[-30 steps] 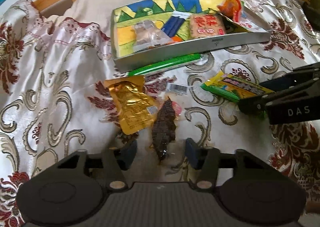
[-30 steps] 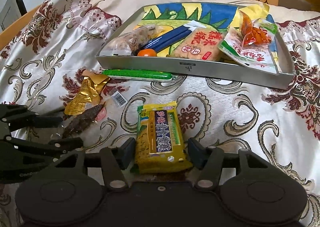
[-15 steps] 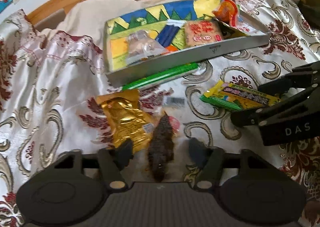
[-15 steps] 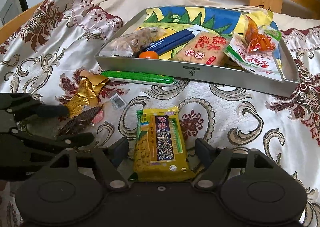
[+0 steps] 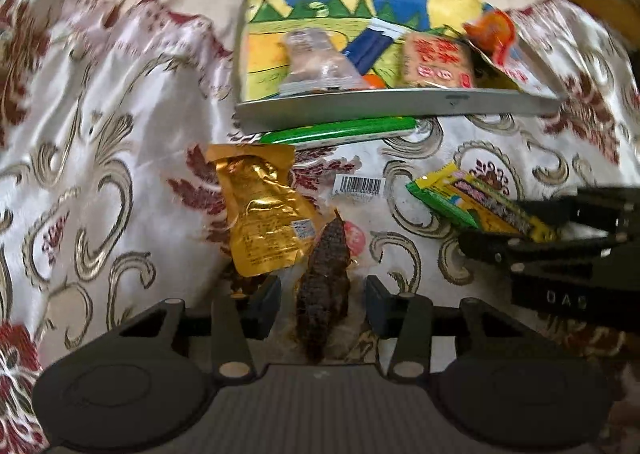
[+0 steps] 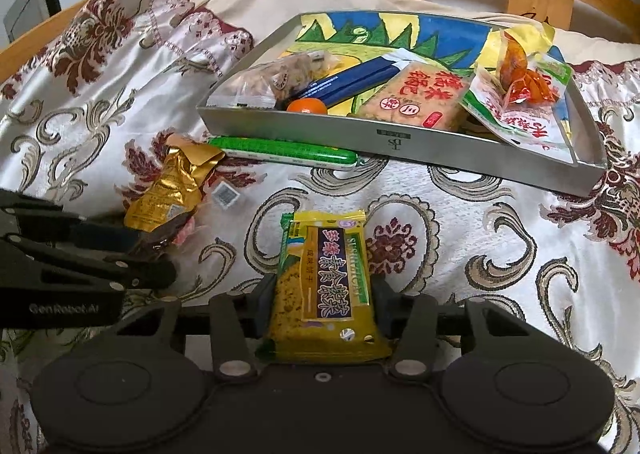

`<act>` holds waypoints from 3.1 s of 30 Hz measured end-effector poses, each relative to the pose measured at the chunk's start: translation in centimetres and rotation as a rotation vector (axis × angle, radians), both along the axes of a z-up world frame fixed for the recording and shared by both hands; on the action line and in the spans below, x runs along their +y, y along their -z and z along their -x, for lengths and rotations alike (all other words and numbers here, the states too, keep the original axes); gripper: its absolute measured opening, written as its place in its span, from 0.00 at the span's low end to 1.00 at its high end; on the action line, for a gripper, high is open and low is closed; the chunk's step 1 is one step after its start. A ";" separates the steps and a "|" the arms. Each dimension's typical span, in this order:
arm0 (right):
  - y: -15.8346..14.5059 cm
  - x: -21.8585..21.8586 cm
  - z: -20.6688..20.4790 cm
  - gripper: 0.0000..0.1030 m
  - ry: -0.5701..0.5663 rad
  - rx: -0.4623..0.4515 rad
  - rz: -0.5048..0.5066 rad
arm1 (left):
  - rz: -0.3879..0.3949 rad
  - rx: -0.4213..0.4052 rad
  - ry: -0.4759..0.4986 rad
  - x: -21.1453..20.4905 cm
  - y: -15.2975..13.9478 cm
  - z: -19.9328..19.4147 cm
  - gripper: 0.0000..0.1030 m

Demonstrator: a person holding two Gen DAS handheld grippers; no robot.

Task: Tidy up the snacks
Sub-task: 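Lift the dried snack and yellow stick pack off the bedcover with both tools, then carry both snacks over the dinosaur tray and lower them inside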

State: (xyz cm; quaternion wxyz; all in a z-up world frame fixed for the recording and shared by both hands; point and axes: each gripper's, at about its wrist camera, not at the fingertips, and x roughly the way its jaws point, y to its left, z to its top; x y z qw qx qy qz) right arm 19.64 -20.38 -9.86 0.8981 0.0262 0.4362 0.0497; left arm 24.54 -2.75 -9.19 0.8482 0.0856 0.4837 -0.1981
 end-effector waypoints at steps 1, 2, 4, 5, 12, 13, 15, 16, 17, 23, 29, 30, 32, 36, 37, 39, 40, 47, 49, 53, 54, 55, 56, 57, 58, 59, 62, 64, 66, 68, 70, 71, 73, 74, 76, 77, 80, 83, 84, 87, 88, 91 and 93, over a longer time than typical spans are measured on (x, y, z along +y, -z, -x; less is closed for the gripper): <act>0.0 -0.1 0.1 0.49 0.005 -0.005 -0.007 | 0.011 0.007 -0.012 0.2 0.0 -0.1 0.47; 0.0 -0.1 0.1 0.49 0.008 -0.010 -0.009 | 0.023 0.014 -0.025 0.4 -0.1 -0.2 0.47; -0.1 0.1 0.2 0.49 0.005 -0.021 -0.003 | 0.039 0.024 -0.041 0.7 -0.2 -0.3 0.47; -0.1 0.1 0.3 0.49 0.002 -0.030 0.001 | 0.044 0.024 -0.050 0.8 -0.2 -0.3 0.47; -0.7 0.8 0.7 0.49 -0.021 -0.111 0.042 | 0.061 -0.005 -0.076 1.2 -1.2 -0.2 0.47; -0.6 0.9 0.6 0.49 -0.026 -0.108 0.045 | 0.058 0.000 -0.075 1.2 -1.2 -0.2 0.47; -0.3 1.0 0.6 0.49 -0.029 -0.094 0.044 | 0.038 0.012 -0.070 1.0 -0.7 -0.3 0.47; -0.1 1.0 0.6 0.49 -0.028 -0.086 0.043 | 0.031 0.018 -0.063 0.9 -0.5 -0.4 0.47; 0.1 1.1 0.5 0.49 -0.027 -0.079 0.043 | 0.024 0.024 -0.056 0.8 -0.2 -0.4 0.47; 0.1 1.3 0.6 0.49 -0.022 -0.085 0.047 | 0.000 -0.006 -0.035 0.4 0.3 -0.3 0.50; -0.1 1.2 0.7 0.49 -0.022 -0.097 0.049 | 0.003 -0.004 -0.037 0.4 0.3 -0.3 0.49; -0.2 1.2 0.7 0.49 -0.020 -0.100 0.050 | 0.008 0.003 -0.043 0.4 0.2 -0.3 0.49; -0.3 1.2 0.7 0.49 -0.017 -0.106 0.048 | 0.024 0.007 -0.061 0.7 -0.1 -0.3 0.49; -0.6 1.2 0.9 0.49 -0.014 -0.125 0.052 | 0.067 0.004 -0.087 1.2 -1.0 -0.2 0.48; -0.7 1.3 0.9 0.49 -0.014 -0.134 0.056 | 0.081 0.004 -0.094 1.4 -1.3 -0.2 0.48; -1.1 1.3 1.1 0.49 -0.015 -0.160 0.061 | 0.108 -0.002 -0.106 1.6 -1.9 0.0 0.48; -1.2 1.4 1.2 0.49 -0.016 -0.172 0.063 | 0.117 -0.011 -0.112 1.8 -2.2 0.1 0.48; -3.8 1.2 1.9 0.49 -0.016 -0.299 0.060 | 0.175 -0.109 -0.114 2.0 -4.6 0.9 0.48; -5.0 1.0 2.1 0.49 -0.013 -0.348 0.062 | 0.205 -0.137 -0.114 2.1 -5.4 1.0 0.48; -7.6 0.0 2.2 0.49 -0.006 -0.414 0.069 | 0.254 -0.222 -0.111 2.0 -7.1 1.5 0.48; -8.4 -0.3 2.1 0.49 -0.009 -0.422 0.073 | 0.256 -0.248 -0.114 1.9 -7.6 1.5 0.48; -9.1 -0.7 1.9 0.49 -0.009 -0.431 0.073 | 0.259 -0.278 -0.122 1.8 -8.0 1.6 0.48; -9.9 -1.1 1.8 0.49 -0.011 -0.439 0.071 | 0.268 -0.311 -0.134 1.6 -8.5 1.7 0.48; -10.5 -1.5 1.7 0.49 -0.019 -0.446 0.072 | 0.282 -0.340 -0.146 1.6 -9.0 1.8 0.48; -11.1 -1.9 1.5 0.49 -0.030 -0.455 0.077 | 0.298 -0.364 -0.156 1.5 -9.5 1.9 0.48; -11.7 -2.4 1.3 0.49 -0.044 -0.463 0.085 | 0.313 -0.389 -0.171 1.4 -10.1 1.9 0.49; -13.1 -4.1 1.1 0.49 -0.075 -0.487 0.111 | 0.333 -0.447 -0.195 0.9 -11.4 1.7 0.49; -13.6 -5.3 0.8 0.49 -0.072 -0.509 0.130 | 0.336 -0.458 -0.203 0.2 -12.0 1.1 0.49; -13.7 -6.7 0.4 0.49 -0.053 -0.531 0.135 | 0.331 -0.457 -0.211 -0.8 -12.4 0.1 0.49; -13.5 -8.1 0.0 0.49 -0.017 -0.554 0.126 | 0.319 -0.461 -0.215 -2.0 -12.6 -1.0 0.49; -13.2 -9.6 -0.7 0.49 0.030 -0.565 0.107 | 0.298 -0.461 -0.223 -3.3 -12.8 -2.1 0.49; -13.1 -10.3 -1.2 0.49 0.049 -0.567 0.099 | 0.290 -0.448 -0.225 -4.0 -12.7 -2.9 0.49; -12.8 -11.6 -2.4 0.49 0.077 -0.575 0.102 | 0.291 -0.425 -0.229 -5.4 -12.4 -4.4 0.49; -12.7 -12.3 -3.1 0.49 0.092 -0.570 0.092 | 0.292 -0.415 -0.230 -6.1 -12.1 -4.9 0.49; -12.2 -13.9 -4.4 0.49 0.114 -0.550 0.039 | 0.296 -0.396 -0.226 -7.5 -11.5 -6.4 0.49; -11.9 -14.6 -5.1 0.49 0.125 -0.529 0.009 | 0.297 -0.385 -0.222 -8.3 -11.1 -7.0 0.49; -10.5 -16.6 -6.9 0.49 0.168 -0.464 -0.063 | 0.298 -0.356 -0.207 -10.6 -9.9 -8.9 0.49; -9.5 -18.2 -8.2 0.49 0.213 -0.421 -0.101 | 0.288 -0.325 -0.192 -12.9 -8.5 -10.3 0.49; -9.2 -18.6 -8.5 0.49 0.229 -0.411 -0.119 | 0.286 -0.314 -0.191 -13.5 -8.0 -10.6 0.49; -8.3 -20.1 -9.1 0.49 0.278 -0.374 -0.185 | 0.264 -0.279 -0.194 -15.4 -6.5 -11.5 0.49; -8.0 -20.6 -9.3 0.49 0.290 -0.362 -0.206 | 0.255 -0.268 -0.192 -15.8 -6.1 -11.8 0.49; -7.0 -21.7 -9.6 0.49 0.325 -0.317 -0.269 | 0.232 -0.237 -0.193 -17.1 -4.9 -12.3 0.49; -6.4 -22.0 -9.7 0.49 0.342 -0.296 -0.291 | 0.213 -0.225 -0.189 -17.8 -4.3 -12.5 0.49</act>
